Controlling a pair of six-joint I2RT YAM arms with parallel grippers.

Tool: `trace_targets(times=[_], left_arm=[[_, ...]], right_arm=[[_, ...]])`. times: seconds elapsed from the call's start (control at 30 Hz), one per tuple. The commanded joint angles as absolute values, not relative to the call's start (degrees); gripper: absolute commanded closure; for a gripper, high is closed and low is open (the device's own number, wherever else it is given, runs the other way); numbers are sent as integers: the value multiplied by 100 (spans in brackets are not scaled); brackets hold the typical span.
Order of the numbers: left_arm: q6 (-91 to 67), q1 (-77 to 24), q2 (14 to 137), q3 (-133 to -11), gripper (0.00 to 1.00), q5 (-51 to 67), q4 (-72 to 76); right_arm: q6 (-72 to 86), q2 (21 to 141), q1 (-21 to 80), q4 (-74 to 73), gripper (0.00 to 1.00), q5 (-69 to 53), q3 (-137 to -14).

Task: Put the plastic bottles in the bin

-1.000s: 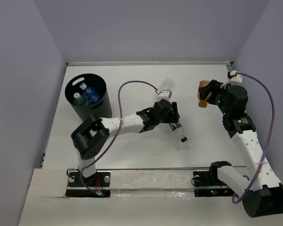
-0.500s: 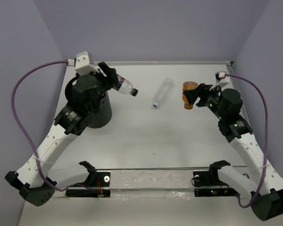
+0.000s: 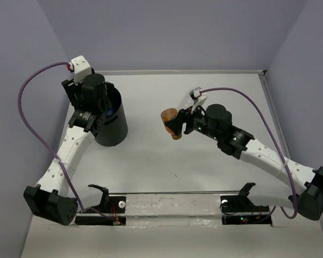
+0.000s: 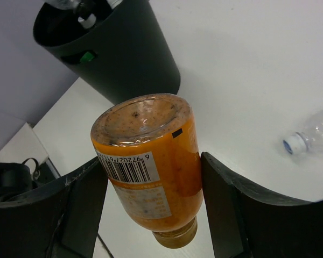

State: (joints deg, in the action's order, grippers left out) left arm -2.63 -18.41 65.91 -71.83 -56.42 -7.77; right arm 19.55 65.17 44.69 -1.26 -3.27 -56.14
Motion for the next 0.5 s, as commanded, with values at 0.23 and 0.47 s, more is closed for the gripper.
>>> trace_targets(times=[0.23,0.47], left_arm=[[-237,-1810,6768,-6732,9,-5388,123],[-755,-1810,6443,-7356,1,-4396,-701]], right_arm=[[1635,7601,5449,800,55,53,-6880],[1881,8647,5502,1423,55,-316,-7953]])
